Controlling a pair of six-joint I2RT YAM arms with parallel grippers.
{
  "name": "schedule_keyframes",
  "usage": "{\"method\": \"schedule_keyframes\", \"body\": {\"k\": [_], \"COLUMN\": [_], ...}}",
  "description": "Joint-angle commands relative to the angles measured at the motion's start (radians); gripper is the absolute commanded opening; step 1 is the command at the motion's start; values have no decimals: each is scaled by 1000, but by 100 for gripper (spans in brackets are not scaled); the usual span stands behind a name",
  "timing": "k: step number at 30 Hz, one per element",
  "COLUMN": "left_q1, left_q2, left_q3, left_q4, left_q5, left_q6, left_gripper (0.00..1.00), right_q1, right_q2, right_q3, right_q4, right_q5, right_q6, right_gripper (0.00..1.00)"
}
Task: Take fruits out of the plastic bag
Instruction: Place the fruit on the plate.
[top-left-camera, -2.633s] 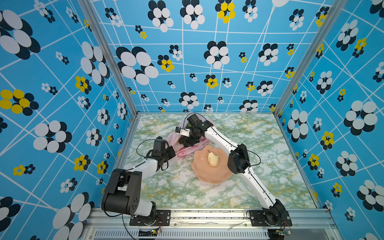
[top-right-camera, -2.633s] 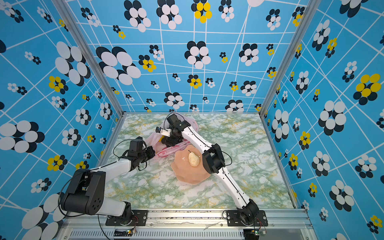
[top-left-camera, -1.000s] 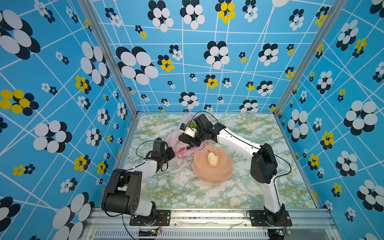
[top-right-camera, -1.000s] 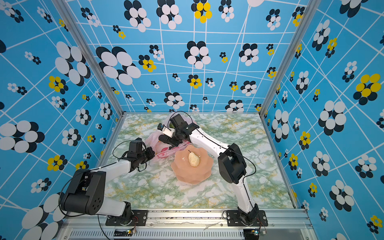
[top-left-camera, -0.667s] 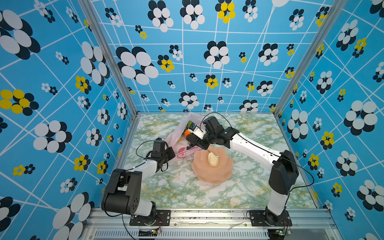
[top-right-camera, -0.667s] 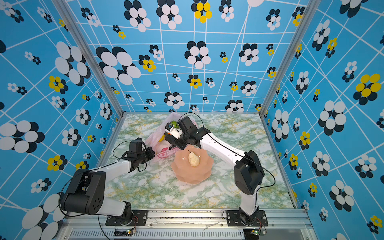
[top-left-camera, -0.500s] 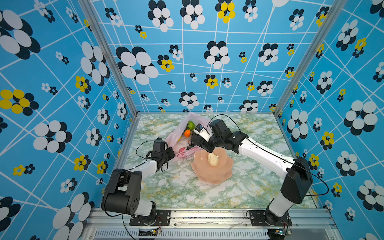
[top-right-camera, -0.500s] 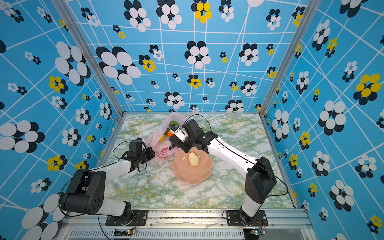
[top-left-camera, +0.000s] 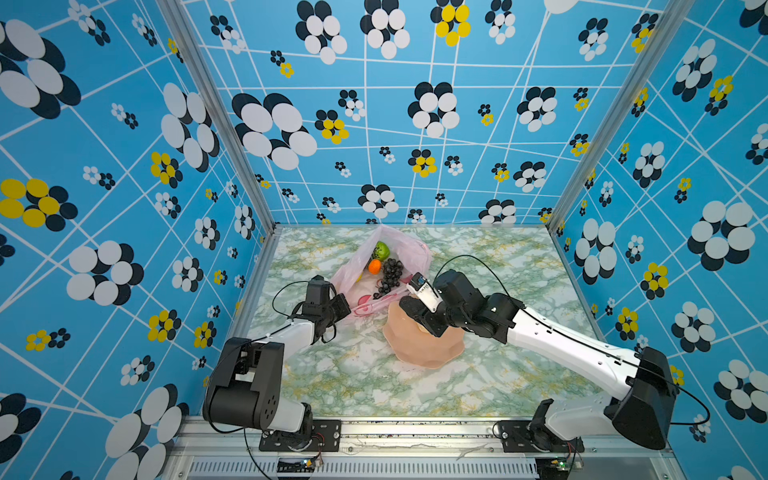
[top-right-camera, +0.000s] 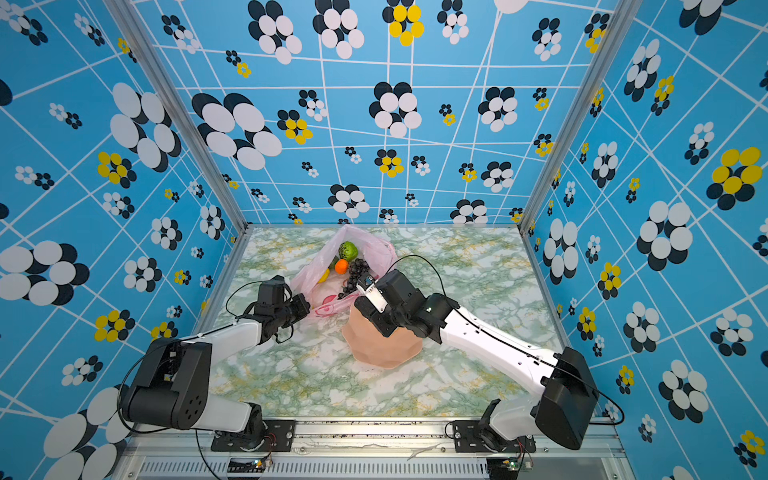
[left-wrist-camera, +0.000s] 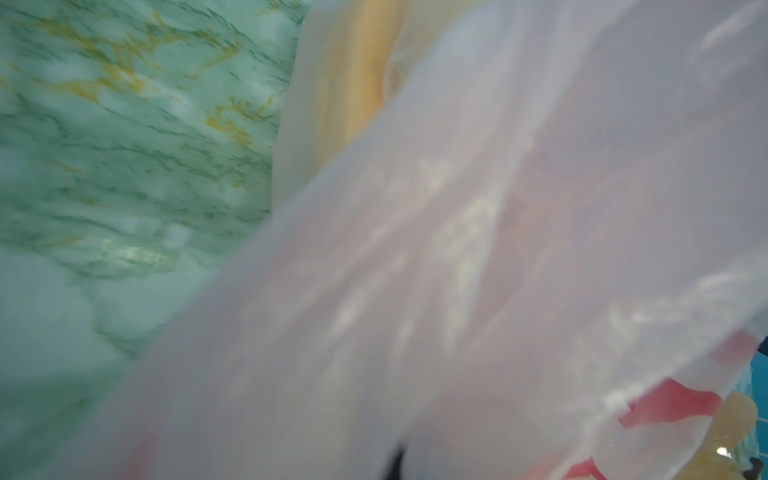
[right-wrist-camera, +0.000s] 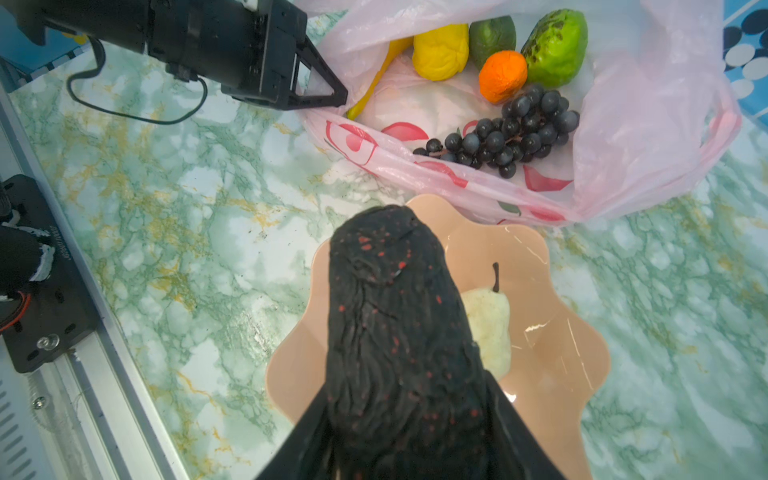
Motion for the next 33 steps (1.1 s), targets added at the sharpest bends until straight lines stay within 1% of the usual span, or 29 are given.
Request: {"method": "schedule_keyframes", "body": {"k": [1,10,18,25,33], "left_q1": [5,3,2,3,2], "left_q2": [11,22,22,22,19], "left_q3": [2,2,2,1,2], "left_q4": [-4,-1,0,0,-3], "left_q5": [11,10,9,11,7], "left_q6": [2,3,3,3,4], "left_gripper": [0,0,0,0,0], "right_q1": [13,42,59,61,60], "right_q2": [-41,-38,38,112,179], "right_q3": [-56,-144,-201,-219,-212], "right_q4": [-34,-2,75,146,194], "right_q5": [36,0,-14,26,100], "right_q6": [104,178,256,297,325], "right_gripper": [34,34,33,34,35]}}
